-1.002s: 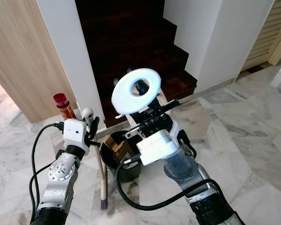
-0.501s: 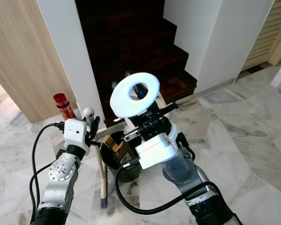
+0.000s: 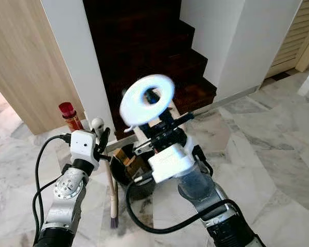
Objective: Sweep floor
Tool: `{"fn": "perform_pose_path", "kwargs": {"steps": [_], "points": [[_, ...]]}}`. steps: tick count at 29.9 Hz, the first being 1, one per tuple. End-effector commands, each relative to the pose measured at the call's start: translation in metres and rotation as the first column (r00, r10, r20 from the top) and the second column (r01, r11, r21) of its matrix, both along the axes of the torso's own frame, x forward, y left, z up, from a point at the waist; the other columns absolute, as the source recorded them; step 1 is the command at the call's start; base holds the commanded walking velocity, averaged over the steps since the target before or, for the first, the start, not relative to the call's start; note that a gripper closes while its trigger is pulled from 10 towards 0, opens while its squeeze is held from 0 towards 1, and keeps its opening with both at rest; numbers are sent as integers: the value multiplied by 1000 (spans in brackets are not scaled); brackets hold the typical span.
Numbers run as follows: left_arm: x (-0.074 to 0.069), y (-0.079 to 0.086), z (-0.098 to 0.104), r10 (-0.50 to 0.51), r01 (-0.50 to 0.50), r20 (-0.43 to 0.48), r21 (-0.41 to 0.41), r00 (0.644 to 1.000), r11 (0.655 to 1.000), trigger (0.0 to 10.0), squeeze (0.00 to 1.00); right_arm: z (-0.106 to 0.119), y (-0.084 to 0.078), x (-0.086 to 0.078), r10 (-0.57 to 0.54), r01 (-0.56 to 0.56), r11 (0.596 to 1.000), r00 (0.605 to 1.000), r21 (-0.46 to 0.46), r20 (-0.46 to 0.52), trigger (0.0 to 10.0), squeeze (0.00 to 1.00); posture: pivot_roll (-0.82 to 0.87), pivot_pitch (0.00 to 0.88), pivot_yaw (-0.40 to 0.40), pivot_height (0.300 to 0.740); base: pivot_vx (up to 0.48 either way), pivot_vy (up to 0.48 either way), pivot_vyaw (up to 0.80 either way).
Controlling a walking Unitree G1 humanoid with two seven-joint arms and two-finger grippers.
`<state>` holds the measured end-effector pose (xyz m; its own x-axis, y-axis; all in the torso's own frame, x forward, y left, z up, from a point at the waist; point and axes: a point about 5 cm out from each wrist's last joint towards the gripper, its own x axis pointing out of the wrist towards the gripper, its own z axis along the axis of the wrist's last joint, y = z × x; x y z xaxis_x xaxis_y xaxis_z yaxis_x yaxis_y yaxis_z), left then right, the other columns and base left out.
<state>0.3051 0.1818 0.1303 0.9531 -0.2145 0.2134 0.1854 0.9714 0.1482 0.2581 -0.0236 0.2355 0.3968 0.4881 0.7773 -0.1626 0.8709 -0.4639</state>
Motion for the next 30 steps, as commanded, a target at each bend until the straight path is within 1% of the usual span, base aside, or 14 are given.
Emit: {"fn": "perform_pose_path", "kwargs": {"steps": [1,8,10,16,19,20,22,23,24,25,26,27,28,30], "points": [[2,-1,12,-14,12,58,39,998,999,10000,0,15,0,-7,6,-7,1000,996,11,93,10000,0,74,68,32,740,0,0,0],[2,-1,12,-14,12,59,39,998,999,10000,0,14,2,-10,2,2,1000,991,-26,136,10000,0,76,68,32,740,0,0,0],[2,-1,12,-14,12,58,39,998,999,10000,0,14,4,-12,6,2,999,988,-53,154,10000,0,76,68,32,740,0,0,0],[2,-1,12,-14,11,59,40,998,999,10000,0,12,4,-9,1,4,999,992,-46,124,10000,0,76,68,31,740,0,0,0],[2,-1,12,-15,13,58,40,998,999,10000,0,10,0,-3,-35,38,999,996,-32,88,10000,0,76,69,31,740,0,0,0],[2,-1,12,-16,14,57,40,998,999,10000,0,8,-7,6,-73,73,997,997,26,6,10000,0,76,69,31,740,0,0,0],[2,-2,11,-16,14,57,39,998,999,10000,0,6,-13,14,-102,107,992,992,71,-68,10000,0,76,69,30,740,0,0,0],[2,-2,11,-16,14,57,39,998,999,10000,0,6,-13,14,-102,107,992,992,71,-68,10000,0,76,69,30,740,0,0,0],[2,-2,11,-16,14,56,39,998,999,10000,0,5,-18,19,-111,125,986,986,111,-121,10000,0,76,69,30,740,0,0,0],[2,-2,11,-17,14,56,39,998,999,10000,0,3,-27,27,-113,153,971,971,183,-212,10000,0,76,69,30,740,0,0,0],[2,-2,11,-17,15,56,39,998,999,10000,0,-1,-37,37,-109,196,946,943,259,-315,10000,0,77,71,31,740,0,0,0],[2,-2,11,-17,15,55,39,998,999,10000,0,-5,-47,44,-88,232,913,916,336,-392,10000,0,77,71,31,740,0,0,0],[2,-2,11,-17,15,55,39,998,999,10000,0,-8,-56,49,-67,264,880,892,394,-448,10000,0,77,71,31,740,0,0,0],[2,-2,11,-18,16,56,39,998,999,10000,0,-17,-74,59,-57,342,822,845,456,-532,10000,0,76,71,32,740,0,0,0]]}}
